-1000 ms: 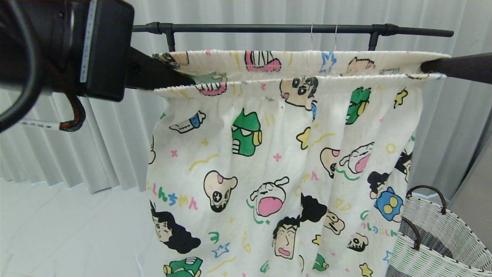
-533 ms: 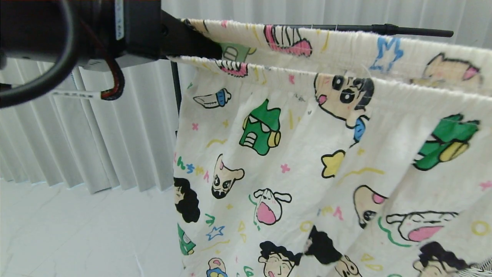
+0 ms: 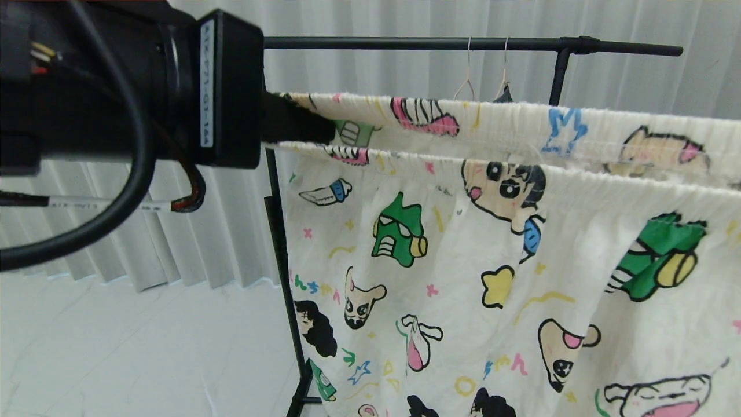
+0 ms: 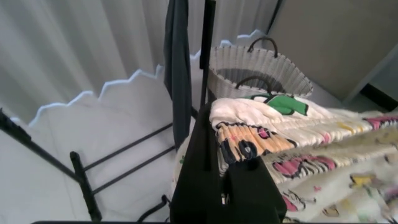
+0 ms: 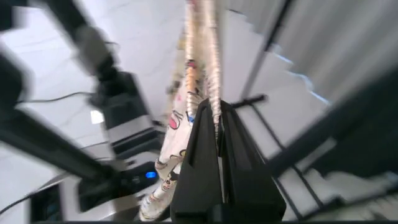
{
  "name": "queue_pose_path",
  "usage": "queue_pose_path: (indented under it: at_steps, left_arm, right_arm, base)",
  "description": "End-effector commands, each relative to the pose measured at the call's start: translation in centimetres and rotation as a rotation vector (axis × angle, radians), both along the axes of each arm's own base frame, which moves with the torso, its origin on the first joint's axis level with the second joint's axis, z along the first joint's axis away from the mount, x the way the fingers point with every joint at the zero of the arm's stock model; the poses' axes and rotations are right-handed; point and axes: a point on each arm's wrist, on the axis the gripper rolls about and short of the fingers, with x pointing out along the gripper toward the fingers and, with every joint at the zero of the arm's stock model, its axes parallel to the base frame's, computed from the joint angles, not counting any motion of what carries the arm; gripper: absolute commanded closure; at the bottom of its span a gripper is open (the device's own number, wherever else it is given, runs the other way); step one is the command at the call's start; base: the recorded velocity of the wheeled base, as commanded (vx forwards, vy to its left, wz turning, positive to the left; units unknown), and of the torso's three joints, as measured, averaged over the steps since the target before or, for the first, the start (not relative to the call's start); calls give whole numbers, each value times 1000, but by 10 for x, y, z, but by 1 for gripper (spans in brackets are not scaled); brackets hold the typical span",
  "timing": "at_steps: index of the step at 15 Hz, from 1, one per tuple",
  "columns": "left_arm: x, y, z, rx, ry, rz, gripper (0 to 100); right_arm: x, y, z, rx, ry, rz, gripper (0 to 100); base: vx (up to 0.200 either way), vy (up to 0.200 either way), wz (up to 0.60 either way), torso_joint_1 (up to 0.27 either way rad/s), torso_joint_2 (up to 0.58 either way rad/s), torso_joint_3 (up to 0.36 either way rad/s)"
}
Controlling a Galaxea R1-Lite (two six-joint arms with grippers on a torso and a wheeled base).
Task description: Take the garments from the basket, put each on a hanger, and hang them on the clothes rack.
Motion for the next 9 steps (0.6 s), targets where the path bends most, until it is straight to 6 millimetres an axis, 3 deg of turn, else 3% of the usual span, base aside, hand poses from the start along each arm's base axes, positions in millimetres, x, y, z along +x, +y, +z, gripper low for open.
queue_pose_path:
  at_steps: [1, 4, 7, 9]
  left_arm:
    - [-12, 13, -7, 22, 20, 2, 100]
    - [-39, 27, -11, 29, 132, -39, 100]
    - [-83, 45, -3, -82, 315, -285, 100]
    - [-97, 52, -2, -91, 333, -393, 100]
  right_arm:
    - [5, 2, -5, -38, -6, -93, 100]
    - [17, 13, -11, -32, -34, -165, 100]
    - [45, 58, -17, 162, -151, -110, 100]
    - [50, 82, -19, 231, -176, -29, 100]
  base:
    - [0, 0, 0, 0, 0, 0]
    - [0, 0, 0, 0, 0, 0]
    - [0, 0, 0, 0, 0, 0]
    - [0, 0, 0, 0, 0, 0]
